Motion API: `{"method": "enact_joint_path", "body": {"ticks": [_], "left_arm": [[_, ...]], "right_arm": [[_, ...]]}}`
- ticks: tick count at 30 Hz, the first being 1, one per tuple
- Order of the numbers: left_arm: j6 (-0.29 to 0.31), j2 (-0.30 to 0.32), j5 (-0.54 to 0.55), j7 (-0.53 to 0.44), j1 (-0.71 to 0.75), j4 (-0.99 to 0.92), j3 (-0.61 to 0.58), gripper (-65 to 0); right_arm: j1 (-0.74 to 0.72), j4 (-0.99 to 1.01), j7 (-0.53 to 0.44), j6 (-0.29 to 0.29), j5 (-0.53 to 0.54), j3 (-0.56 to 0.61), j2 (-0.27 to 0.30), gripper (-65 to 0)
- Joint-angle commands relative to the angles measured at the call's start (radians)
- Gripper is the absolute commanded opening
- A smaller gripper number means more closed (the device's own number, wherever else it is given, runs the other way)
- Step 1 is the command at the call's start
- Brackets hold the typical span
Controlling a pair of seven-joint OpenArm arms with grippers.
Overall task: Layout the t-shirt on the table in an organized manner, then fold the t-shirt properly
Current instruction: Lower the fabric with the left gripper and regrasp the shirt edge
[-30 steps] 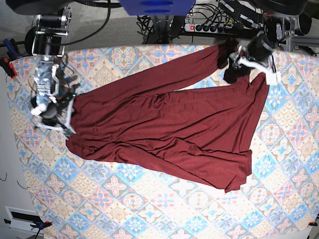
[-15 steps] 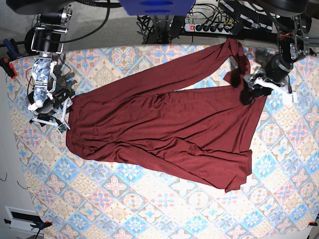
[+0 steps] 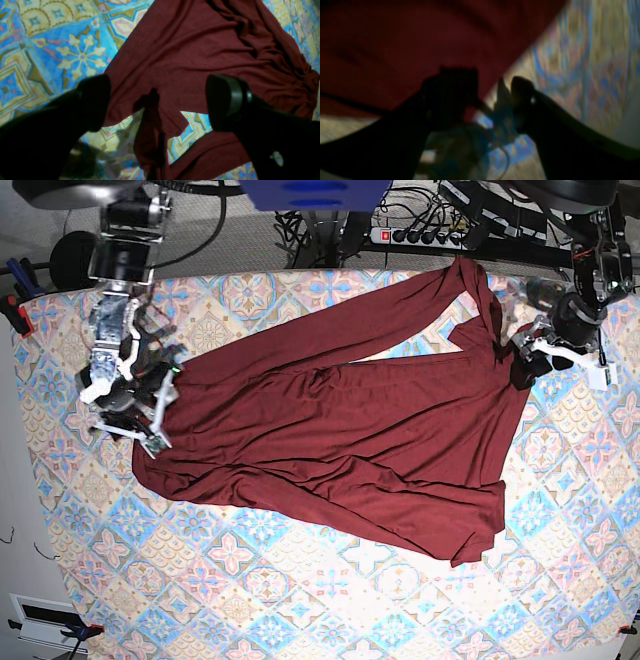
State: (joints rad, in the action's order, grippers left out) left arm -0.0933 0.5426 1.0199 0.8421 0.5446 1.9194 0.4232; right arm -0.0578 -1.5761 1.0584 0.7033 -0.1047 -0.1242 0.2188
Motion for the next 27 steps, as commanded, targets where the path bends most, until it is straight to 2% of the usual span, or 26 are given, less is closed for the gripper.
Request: {"method": "enact_joint_path", "body": {"ticks": [1,5,13,21,27], "left_arm": [[0.005,0.018,-0.005,-0.02,-0.002,0.015,0.021,-8.8],[0.005,0.018,-0.005,-0.02,-0.001,0.013,0.044,-8.8],[0.005,0.018,-0.01,-0.02,-0.001,-0.021,0.045,-8.8],[0.005,0.018,-0.01,-0.02,-0.001,-0.022,0.045,-8.8],[0.005,0.018,-0.01,-0.02,-0.001,-0.022,0.045,-8.8]], "right_arm": [[-0.015,-0.008,0.015,-0.005,-0.014,-0.007,0.021,-30.2],[-0.018,-0.008,0.016,-0.005,-0.014,-0.007,-0.005,-30.2],[-0.015,0.073,0.012,-0.005,-0.014,-0.01,-0.005,-30.2],[0.022,0.098,-0.03,-0.005,-0.014,-0.131,-0.008,-30.2],[0.028,0.098,-0.027,-0.005,-0.014,-0.171,-0.008,-30.2]]}}
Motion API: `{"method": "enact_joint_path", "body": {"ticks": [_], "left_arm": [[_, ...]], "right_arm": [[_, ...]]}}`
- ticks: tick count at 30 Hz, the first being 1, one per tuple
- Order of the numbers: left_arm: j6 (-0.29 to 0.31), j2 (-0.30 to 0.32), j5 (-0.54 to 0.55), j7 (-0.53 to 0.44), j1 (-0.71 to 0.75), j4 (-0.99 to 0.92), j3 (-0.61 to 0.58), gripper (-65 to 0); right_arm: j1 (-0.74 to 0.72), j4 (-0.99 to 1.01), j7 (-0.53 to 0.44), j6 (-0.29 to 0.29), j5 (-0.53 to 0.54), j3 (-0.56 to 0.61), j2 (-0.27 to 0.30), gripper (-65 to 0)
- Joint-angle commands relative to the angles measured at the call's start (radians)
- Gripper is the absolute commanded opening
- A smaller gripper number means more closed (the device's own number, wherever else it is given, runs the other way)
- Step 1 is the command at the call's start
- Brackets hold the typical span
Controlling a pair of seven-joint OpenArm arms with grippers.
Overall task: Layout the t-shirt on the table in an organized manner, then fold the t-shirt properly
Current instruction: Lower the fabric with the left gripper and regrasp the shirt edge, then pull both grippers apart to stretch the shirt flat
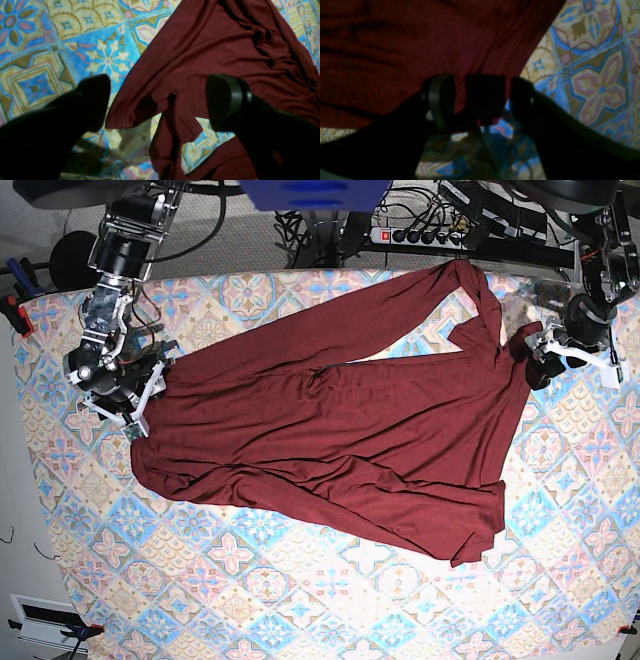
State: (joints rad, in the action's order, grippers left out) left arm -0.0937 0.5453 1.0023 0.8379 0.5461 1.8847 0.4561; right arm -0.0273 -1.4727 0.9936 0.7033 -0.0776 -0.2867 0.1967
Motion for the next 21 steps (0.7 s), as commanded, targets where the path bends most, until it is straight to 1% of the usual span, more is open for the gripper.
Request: {"method": "enact_joint_path", "body": {"ticks": [1,6,7,10,13,16,19,21], "left_arm": [[0.005,0.015,0.008,-0.016,-0.002,0.013,0.013,-8.8],[0.005,0.015,0.008,-0.016,-0.002,0.013,0.013,-8.8],[0.005,0.015,0.008,-0.016,-0.002,0.013,0.02,-8.8],[0.005,0.014,0.008,-0.016,-0.002,0.011,0.074,-8.8],[0.005,0.014,0.008,-0.016,0.001,-0.014,0.112,-8.8],[0.005,0.014,0.008,-0.015,0.001,-0.035,0.129,-8.8],[0.005,0.014,0.01,-0.015,0.001,-0.047,0.142,-8.8],[0.005,0.014,0.01,-0.015,0.001,-0.061,0.142,-8.8]], "right_arm": [[0.003,-0.004,0.041,-0.005,-0.041,-0.012,0.014,-30.2],[0.019,0.011,0.044,-0.005,-0.041,-0.013,0.014,-30.7],[0.019,0.036,0.044,-0.005,-0.041,-0.013,0.014,-32.0],[0.013,0.108,0.038,-0.005,-0.041,-0.024,0.017,-39.9],[0.013,0.151,0.035,-0.005,-0.041,-0.096,0.017,-50.3],[0.013,0.177,0.035,-0.005,-0.041,-0.139,0.017,-60.2],[0.013,0.178,0.035,-0.005,-0.041,-0.147,0.02,-64.9],[0.014,0.174,0.035,-0.005,-0.041,-0.15,0.034,-64.8]]}}
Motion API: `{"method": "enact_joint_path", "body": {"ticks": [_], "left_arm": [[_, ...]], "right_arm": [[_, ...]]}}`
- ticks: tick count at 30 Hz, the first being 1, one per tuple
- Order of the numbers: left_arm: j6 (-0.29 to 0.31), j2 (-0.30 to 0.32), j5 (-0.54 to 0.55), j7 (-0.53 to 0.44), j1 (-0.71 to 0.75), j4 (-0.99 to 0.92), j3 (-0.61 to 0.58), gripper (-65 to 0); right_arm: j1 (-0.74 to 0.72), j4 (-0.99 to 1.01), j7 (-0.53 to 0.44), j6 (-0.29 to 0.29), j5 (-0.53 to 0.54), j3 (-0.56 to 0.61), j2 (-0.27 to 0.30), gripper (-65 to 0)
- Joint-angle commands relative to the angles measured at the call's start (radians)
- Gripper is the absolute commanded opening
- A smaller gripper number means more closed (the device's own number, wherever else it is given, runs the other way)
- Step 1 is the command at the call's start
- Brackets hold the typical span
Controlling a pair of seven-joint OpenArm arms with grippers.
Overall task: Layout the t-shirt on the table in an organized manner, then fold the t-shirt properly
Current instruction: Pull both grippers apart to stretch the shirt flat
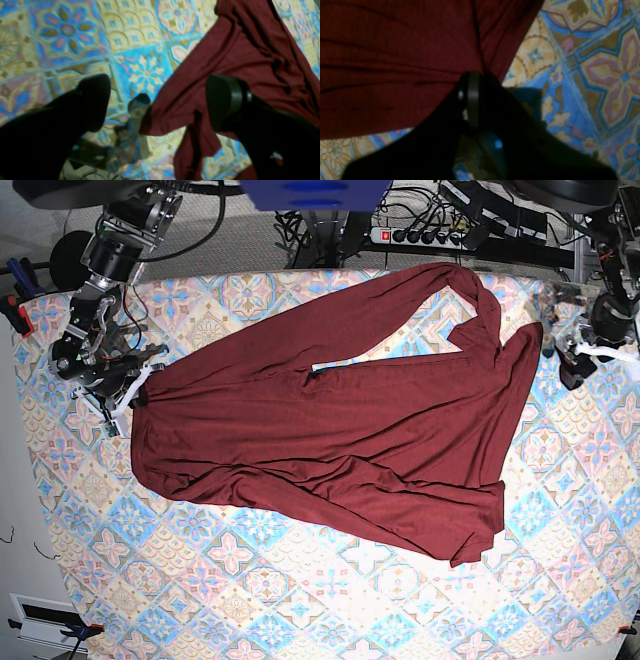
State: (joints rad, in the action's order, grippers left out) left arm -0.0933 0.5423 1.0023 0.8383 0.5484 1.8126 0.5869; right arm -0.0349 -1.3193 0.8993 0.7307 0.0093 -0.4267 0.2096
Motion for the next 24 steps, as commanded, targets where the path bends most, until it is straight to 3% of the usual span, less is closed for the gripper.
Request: {"method": "enact_joint_path", "body": {"ticks": [1,11,15,24], "left_arm": [[0.005,0.017,0.01,-0.015,-0.001,0.009,0.011,-8.8],[0.005,0.014,0.013,-0.015,-0.006,0.003,0.006,-8.8],[0.005,0.008,0.014,-0.015,-0.006,0.003,-0.003,-8.8],[0.005,-0.008,0.016,-0.015,-0.092,0.003,-0.23,-8.8]], "right_arm": [[0.023,0.017,0.129,-0.033,-0.128,-0.016,0.04,-64.8],[0.025,0.016,0.129,-0.033,-0.128,-0.176,0.106,-64.8],[0.025,0.016,0.128,-0.033,-0.128,-0.186,0.132,-64.8],[0.026,0.014,0.128,-0.033,-0.128,-0.183,0.133,-64.8]]}}
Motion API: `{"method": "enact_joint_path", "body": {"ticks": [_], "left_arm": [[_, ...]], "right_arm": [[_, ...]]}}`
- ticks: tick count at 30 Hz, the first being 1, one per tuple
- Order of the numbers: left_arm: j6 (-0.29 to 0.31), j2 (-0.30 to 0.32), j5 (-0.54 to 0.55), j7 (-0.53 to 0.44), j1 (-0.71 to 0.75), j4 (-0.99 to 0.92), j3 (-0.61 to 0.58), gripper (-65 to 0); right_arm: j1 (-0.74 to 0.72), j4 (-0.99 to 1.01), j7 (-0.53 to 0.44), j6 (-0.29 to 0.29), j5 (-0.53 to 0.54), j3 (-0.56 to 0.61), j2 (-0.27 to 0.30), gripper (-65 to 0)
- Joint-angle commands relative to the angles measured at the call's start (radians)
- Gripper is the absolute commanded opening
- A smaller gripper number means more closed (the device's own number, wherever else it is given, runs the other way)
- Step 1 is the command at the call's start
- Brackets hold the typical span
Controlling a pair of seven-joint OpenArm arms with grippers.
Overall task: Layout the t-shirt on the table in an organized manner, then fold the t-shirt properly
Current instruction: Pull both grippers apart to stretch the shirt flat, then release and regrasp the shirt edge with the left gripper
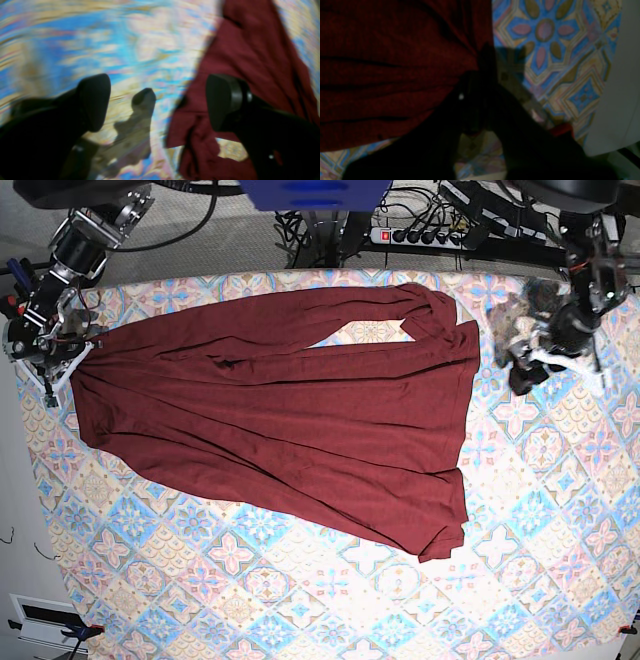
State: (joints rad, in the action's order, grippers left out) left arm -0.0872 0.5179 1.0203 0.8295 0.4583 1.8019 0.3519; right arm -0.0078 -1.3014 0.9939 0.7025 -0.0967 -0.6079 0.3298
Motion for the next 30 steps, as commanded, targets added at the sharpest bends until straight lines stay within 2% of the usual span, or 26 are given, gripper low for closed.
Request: {"method": "enact_joint_path", "body": {"ticks": [1,5,9,11,14,17,20,24,30], "left_arm": [[-0.001,0.017,-0.002,-0.006,-0.023,0.014,-0.029,-8.8],[-0.001,0.017,-0.008,-0.006,-0.074,0.011,-0.13,-9.5],[-0.001,0.017,-0.01,-0.006,-0.155,-0.078,-0.218,-16.1],[-0.001,0.02,-0.01,0.003,-0.2,-0.153,-0.268,-25.0],[-0.001,0.02,-0.011,0.07,-0.275,-0.247,-0.317,-44.4],[-0.001,0.02,-0.011,0.083,-0.321,-0.322,-0.343,-63.6],[-0.001,0.025,-0.013,0.113,-0.346,-0.337,-0.337,-65.0],[-0.001,0.063,-0.057,0.106,-0.35,-0.334,-0.314,-65.0],[-0.001,0.074,-0.12,0.107,-0.318,-0.336,-0.116,-65.0]], "right_arm": [[-0.001,-0.004,0.033,-0.004,-0.022,-0.002,0.013,-64.8],[-0.001,-0.004,0.033,-0.004,-0.024,0.0,0.012,-64.8],[-0.001,-0.034,0.035,-0.004,-0.024,0.0,0.012,-64.8],[-0.001,-0.077,0.044,-0.004,-0.024,0.0,0.01,-64.8],[-0.001,-0.099,0.044,-0.004,-0.024,0.001,0.01,-64.8],[-0.001,-0.103,0.044,-0.004,-0.024,0.001,0.01,-64.8],[-0.001,-0.103,0.044,-0.004,-0.024,0.001,0.01,-64.8],[-0.001,-0.103,0.044,-0.004,-0.024,0.001,0.01,-64.8],[-0.001,-0.103,0.044,-0.004,-0.024,0.001,0.01,-64.8]]}}
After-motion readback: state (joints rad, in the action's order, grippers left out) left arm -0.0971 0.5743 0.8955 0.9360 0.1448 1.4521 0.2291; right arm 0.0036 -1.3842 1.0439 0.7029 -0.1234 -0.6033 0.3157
